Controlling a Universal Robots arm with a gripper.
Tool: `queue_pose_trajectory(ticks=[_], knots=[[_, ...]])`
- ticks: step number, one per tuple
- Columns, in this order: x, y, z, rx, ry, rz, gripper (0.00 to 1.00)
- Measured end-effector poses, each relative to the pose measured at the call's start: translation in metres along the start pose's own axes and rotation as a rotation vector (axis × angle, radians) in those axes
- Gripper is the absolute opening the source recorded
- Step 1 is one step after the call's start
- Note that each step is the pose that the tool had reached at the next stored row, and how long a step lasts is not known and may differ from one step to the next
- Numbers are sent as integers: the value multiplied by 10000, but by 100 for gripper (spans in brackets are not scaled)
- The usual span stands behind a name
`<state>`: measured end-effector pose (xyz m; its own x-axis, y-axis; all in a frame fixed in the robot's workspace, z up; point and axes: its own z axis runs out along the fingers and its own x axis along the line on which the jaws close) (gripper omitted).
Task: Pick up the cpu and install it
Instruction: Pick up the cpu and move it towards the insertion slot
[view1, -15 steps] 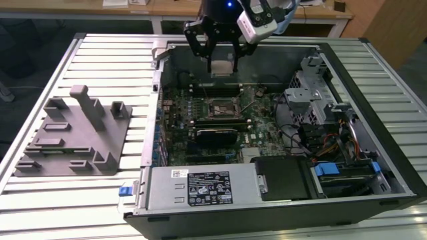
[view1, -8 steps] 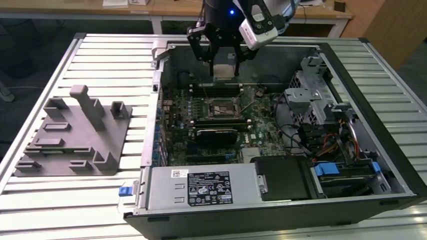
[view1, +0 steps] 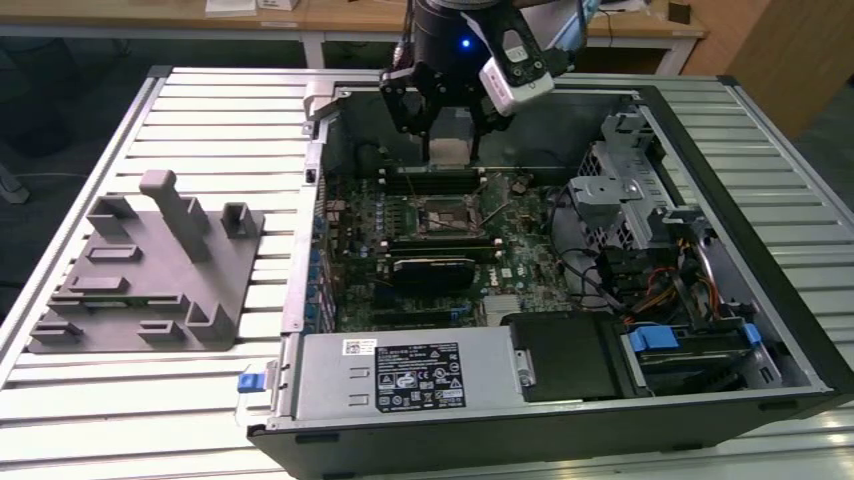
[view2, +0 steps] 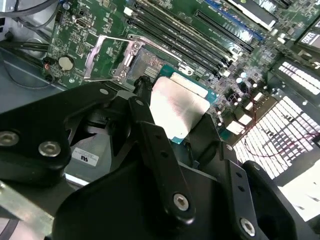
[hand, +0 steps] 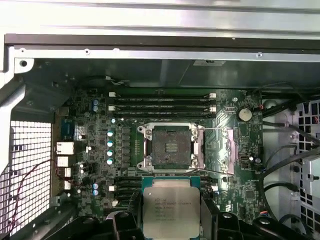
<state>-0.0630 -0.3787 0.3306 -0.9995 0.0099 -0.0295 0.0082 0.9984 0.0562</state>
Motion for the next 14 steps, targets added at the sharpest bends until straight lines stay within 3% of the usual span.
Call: queue_pose_trajectory(ticks=[14], knots=[[9,98,258,0,9,0,55]])
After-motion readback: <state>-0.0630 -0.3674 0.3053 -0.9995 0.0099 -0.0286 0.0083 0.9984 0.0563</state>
